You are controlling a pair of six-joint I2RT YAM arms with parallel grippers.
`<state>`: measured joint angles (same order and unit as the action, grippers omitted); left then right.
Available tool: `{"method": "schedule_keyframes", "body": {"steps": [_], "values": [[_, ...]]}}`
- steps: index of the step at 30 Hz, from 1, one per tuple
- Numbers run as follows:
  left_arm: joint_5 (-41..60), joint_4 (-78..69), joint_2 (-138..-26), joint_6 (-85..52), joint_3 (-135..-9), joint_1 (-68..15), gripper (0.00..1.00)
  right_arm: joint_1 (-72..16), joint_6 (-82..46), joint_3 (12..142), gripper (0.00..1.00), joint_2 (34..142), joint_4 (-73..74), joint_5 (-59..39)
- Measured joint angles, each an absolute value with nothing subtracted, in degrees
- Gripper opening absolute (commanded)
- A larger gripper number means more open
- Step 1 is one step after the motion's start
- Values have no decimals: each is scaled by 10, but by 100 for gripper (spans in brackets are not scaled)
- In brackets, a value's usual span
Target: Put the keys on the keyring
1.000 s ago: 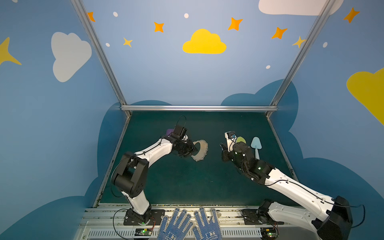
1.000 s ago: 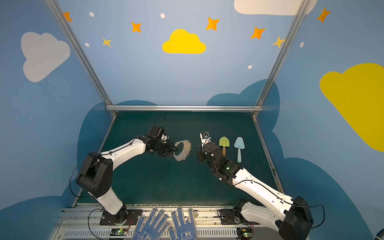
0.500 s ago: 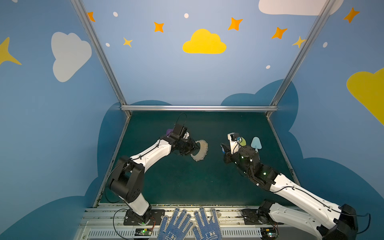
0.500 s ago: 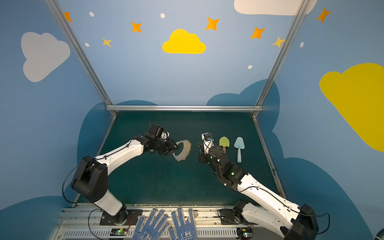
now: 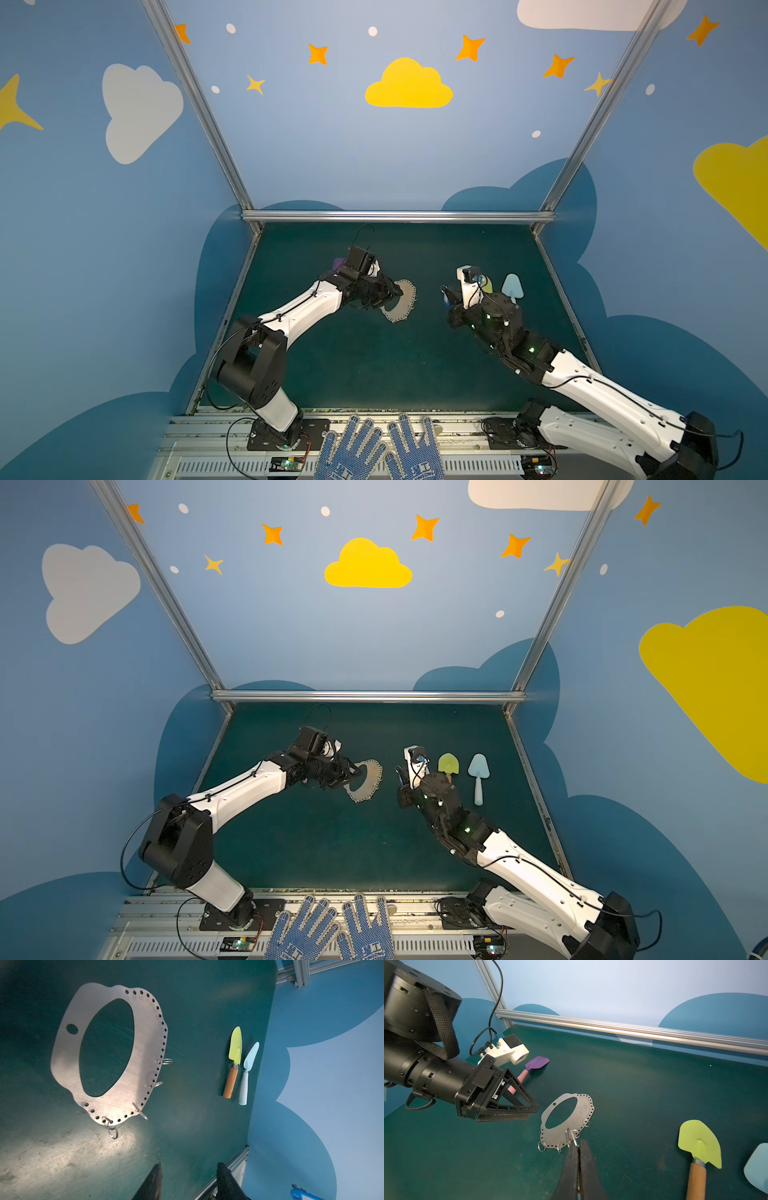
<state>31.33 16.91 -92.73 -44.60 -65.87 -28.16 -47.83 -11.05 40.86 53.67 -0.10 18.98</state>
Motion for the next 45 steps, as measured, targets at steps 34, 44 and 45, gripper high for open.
{"method": "schedule_keyframes", "body": {"steps": [34,44,45], "values": [[232,204,-952,-468,-604,-283,50,-474,-172,350,0,645,61,79],[236,190,-952,-469,-601,-283,49,-420,-211,321,0,658,123,-38],[234,191,-952,-469,-601,-283,49,-413,-214,320,0,660,128,-47]]}}
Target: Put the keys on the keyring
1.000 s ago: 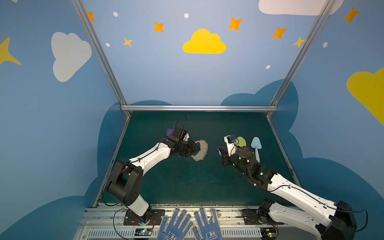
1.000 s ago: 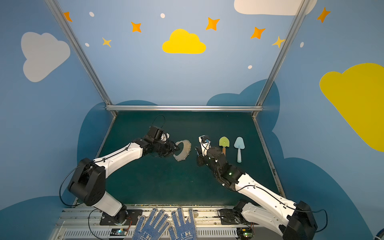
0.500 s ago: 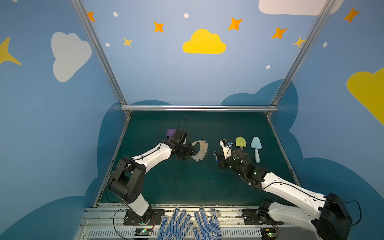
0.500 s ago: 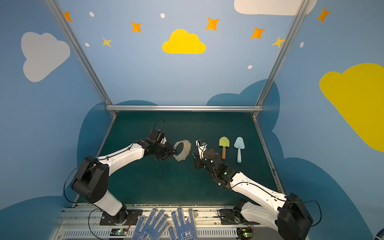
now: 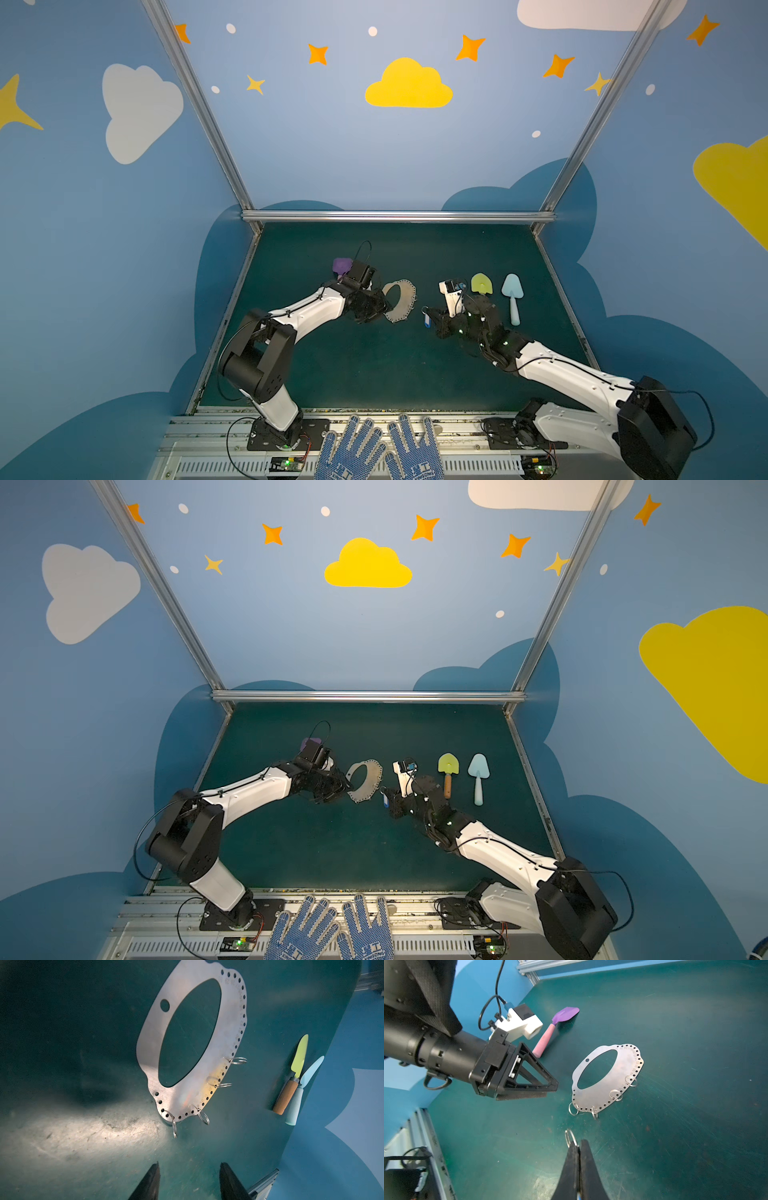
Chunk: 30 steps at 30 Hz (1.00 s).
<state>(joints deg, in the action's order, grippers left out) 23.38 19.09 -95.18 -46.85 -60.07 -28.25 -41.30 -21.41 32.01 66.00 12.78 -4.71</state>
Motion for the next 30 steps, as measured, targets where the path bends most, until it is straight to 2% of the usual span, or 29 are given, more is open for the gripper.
{"method": "schedule_keyframes", "body": {"steps": [11,20,23,24,25,28,30], "values": [[221,208,-1007,-472,-601,-285,50,-401,-234,320,0,721,135,-93],[214,210,-1049,-473,-630,-305,45,-402,-249,320,0,758,158,-110],[213,210,-1054,-474,-634,-307,33,-408,-254,320,0,775,162,-115],[212,210,-1056,-474,-636,-307,23,-408,-255,320,0,779,164,-116],[212,209,-1060,-474,-639,-307,17,-409,-257,320,0,783,166,-116],[213,207,-1070,-472,-645,-307,15,-410,-260,320,0,787,169,-117],[213,207,-1075,-473,-647,-307,8,-410,-261,320,0,787,171,-116]]}}
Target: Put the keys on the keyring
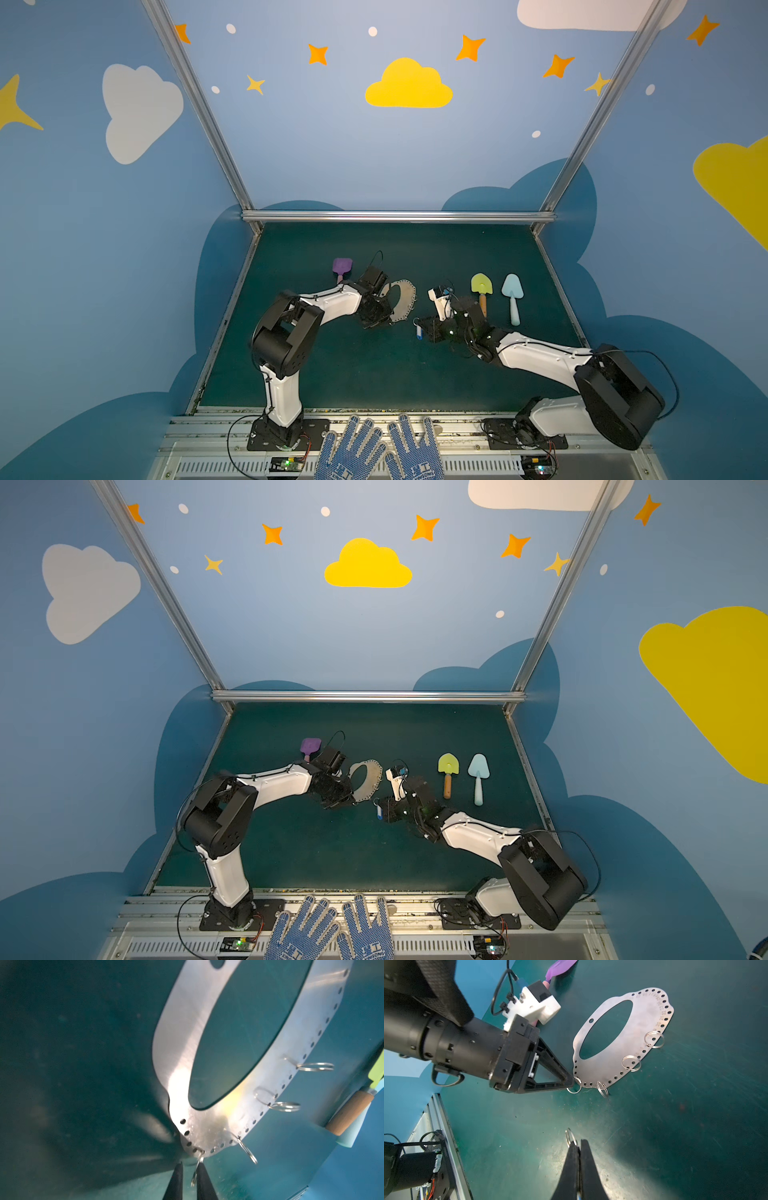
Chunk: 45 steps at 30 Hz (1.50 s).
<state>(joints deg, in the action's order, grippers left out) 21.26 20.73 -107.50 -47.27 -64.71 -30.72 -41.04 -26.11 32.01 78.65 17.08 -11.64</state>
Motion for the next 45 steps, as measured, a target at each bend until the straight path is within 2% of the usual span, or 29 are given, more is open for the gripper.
{"method": "schedule_keyframes", "body": {"steps": [2,14,30,45], "values": [[211,208,-1076,-470,-647,-307,4,-411,-262,320,0,787,171,-116],[196,222,-1074,-447,-666,-306,4,-411,-261,321,0,796,171,-116],[254,206,-1045,-458,-666,-299,4,-440,-253,395,0,927,180,-145],[280,188,-1044,-474,-665,-296,4,-437,-268,429,0,983,216,-142]]}}
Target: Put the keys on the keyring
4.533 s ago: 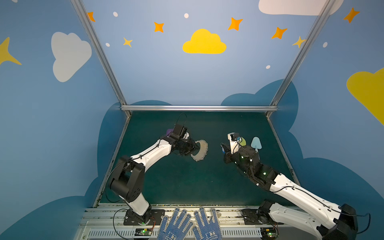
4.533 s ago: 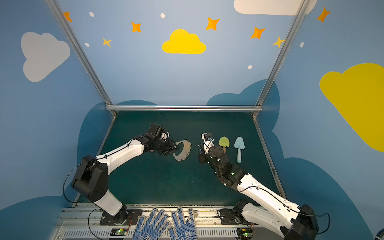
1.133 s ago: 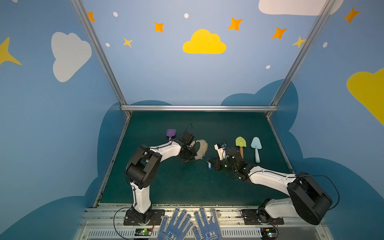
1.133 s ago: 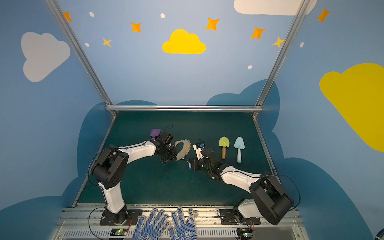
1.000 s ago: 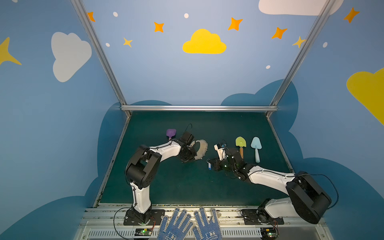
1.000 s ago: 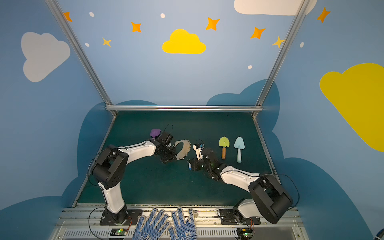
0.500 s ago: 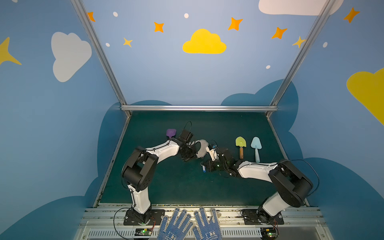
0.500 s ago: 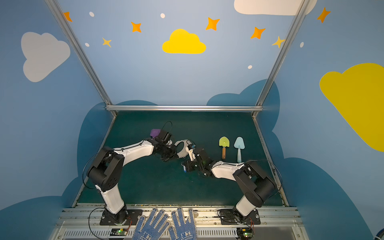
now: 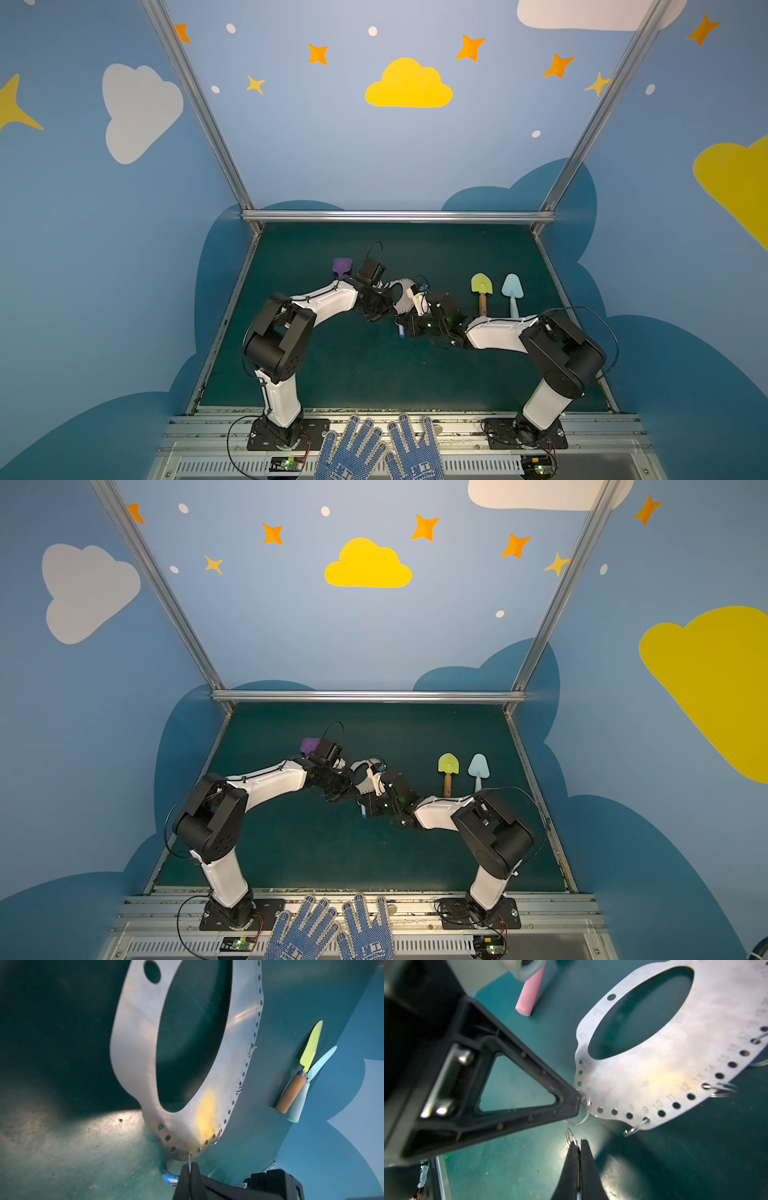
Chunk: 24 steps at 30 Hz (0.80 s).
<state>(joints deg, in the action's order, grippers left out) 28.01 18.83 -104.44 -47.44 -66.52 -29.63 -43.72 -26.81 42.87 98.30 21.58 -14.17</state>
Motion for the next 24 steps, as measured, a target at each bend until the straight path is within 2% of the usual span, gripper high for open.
{"method": "schedule_keyframes", "body": {"steps": [24], "values": [[308,147,-1033,-489,-639,-296,4,-413,-296,429,0,985,243,-117]]}}
